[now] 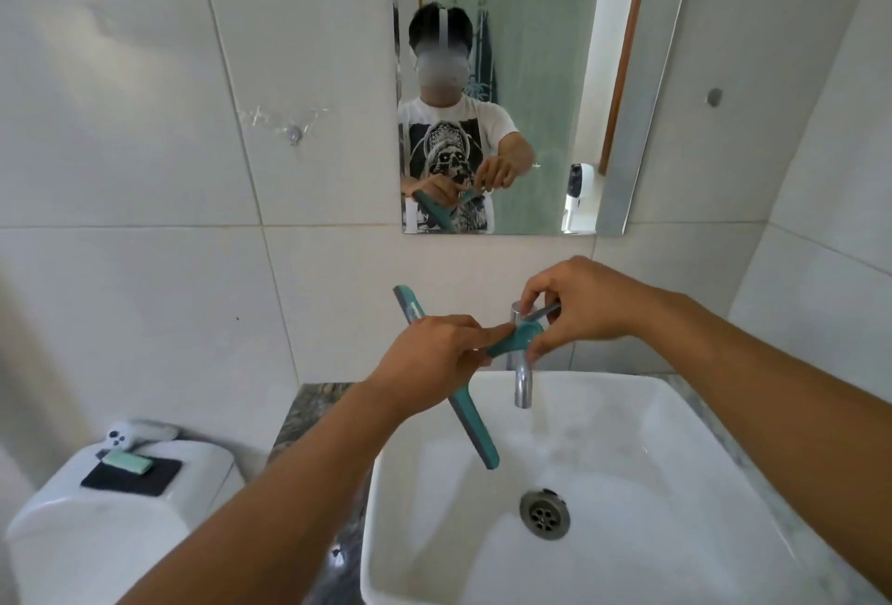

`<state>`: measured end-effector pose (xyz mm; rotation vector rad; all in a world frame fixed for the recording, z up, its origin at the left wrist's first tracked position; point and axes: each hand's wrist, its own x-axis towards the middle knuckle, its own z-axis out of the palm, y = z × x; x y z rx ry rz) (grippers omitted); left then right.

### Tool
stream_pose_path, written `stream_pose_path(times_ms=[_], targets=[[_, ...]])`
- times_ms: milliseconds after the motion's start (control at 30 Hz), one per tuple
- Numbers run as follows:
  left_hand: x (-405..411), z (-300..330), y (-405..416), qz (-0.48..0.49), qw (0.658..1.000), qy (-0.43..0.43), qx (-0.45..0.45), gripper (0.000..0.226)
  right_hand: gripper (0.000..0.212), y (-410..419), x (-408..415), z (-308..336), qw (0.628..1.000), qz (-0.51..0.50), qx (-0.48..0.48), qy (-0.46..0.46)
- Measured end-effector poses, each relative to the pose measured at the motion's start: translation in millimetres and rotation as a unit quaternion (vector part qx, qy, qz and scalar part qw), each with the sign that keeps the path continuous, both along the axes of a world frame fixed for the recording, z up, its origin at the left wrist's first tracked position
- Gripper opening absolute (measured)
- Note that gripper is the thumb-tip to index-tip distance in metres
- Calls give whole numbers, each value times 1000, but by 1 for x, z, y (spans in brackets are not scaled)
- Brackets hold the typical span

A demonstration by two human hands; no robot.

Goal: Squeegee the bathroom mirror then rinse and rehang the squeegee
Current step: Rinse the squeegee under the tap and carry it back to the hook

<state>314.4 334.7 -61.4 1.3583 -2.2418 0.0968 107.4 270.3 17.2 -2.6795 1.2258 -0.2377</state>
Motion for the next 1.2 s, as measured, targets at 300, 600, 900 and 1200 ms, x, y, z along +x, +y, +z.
stream_pose_path(times_ms=[300, 600, 900, 1200], targets=[[2, -10, 9, 66, 983, 155, 75, 47, 92, 2, 11, -11, 986, -35, -104, -123], [-34, -24, -2, 117, 921, 355, 113, 54, 69, 17, 15, -67, 893, -135, -24, -428], [-104, -23, -29, 127, 918, 353, 127, 49, 51, -3, -33, -91, 862, -162, -5, -481], [-190, -21, -93, 131, 933, 300, 148, 55, 51, -62, -114, -93, 858, -182, -28, -479]])
